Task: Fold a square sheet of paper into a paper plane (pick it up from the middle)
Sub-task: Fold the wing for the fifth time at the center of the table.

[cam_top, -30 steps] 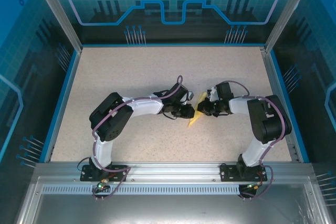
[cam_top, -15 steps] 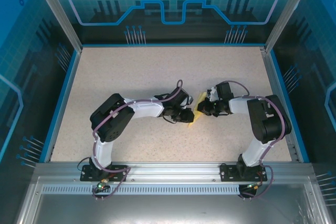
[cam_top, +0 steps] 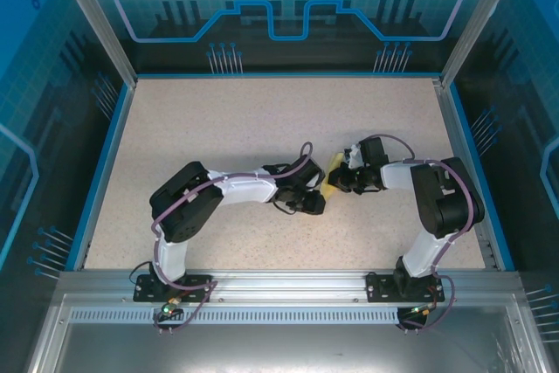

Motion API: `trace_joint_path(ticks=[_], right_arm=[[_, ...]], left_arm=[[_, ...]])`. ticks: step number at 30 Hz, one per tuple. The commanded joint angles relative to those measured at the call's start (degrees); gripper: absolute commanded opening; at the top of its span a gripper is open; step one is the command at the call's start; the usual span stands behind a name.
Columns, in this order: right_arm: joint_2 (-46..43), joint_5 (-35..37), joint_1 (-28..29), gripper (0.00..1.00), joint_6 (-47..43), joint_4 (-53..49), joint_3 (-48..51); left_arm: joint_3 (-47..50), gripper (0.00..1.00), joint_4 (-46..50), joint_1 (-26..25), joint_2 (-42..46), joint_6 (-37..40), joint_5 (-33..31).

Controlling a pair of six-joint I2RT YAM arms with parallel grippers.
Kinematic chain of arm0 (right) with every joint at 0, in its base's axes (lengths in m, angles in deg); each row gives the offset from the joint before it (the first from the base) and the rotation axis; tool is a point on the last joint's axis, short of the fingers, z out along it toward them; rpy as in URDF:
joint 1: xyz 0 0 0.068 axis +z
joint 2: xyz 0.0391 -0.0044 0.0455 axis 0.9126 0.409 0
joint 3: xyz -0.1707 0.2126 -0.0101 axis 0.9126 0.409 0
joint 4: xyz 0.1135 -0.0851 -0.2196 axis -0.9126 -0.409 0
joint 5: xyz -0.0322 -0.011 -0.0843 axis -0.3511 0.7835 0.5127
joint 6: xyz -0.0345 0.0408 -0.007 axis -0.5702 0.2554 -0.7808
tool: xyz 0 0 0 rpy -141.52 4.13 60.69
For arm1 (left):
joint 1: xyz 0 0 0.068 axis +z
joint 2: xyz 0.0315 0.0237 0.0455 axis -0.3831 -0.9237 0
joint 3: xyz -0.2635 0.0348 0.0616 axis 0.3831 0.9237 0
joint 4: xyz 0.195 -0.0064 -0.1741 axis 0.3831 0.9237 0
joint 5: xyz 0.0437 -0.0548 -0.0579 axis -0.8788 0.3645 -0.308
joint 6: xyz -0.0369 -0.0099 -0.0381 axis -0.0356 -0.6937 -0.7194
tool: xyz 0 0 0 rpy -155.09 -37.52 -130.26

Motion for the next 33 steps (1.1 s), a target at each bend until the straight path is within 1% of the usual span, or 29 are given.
trace_joint_path(ticks=[1, 4, 10, 14, 18, 24, 26, 30, 33], right_arm=[[4.3, 6.0, 0.6, 0.07, -1.1, -4.0, 2.3], [4.4, 5.8, 0.6, 0.07, -1.0, -3.7, 2.4], [4.2, 5.5, 0.5, 0.07, -1.0, -3.6, 2.6], [4.0, 5.3, 0.4, 0.07, -1.0, -3.4, 2.8], [4.1, 5.0, 0.4, 0.07, -0.8, -3.2, 2.9], [3.9, 4.9, 0.2, 0.07, -1.0, -3.0, 3.2], [3.9, 4.8, 0.2, 0.07, -1.0, -2.9, 3.3], [3.8, 4.8, 0.1, 0.06, -1.0, -2.8, 3.3], [3.6, 4.7, 0.0, 0.06, -1.1, -2.8, 3.4]], left_arm=[[-0.3, 0.33, 6.3, -1.1, 2.8, 1.2, -6.9], [-0.4, 0.35, 7.8, -1.8, 2.9, 1.4, -10.0], [-1.4, 0.34, 6.6, -2.0, 0.8, 1.9, -9.6], [-2.7, 0.33, 7.0, -2.0, 0.5, 2.8, -11.4], [-4.0, 0.31, 6.8, -2.1, -1.0, 3.1, -10.4], [-4.9, 0.29, 7.8, -2.3, -2.1, 4.5, -10.7], [-5.4, 0.28, 8.5, -2.2, -2.6, 4.8, -11.1], [-6.2, 0.19, 9.0, -2.5, -3.4, 5.4, -10.9], [-7.2, 0.14, 10.5, -3.0, -4.2, 6.3, -11.7]])
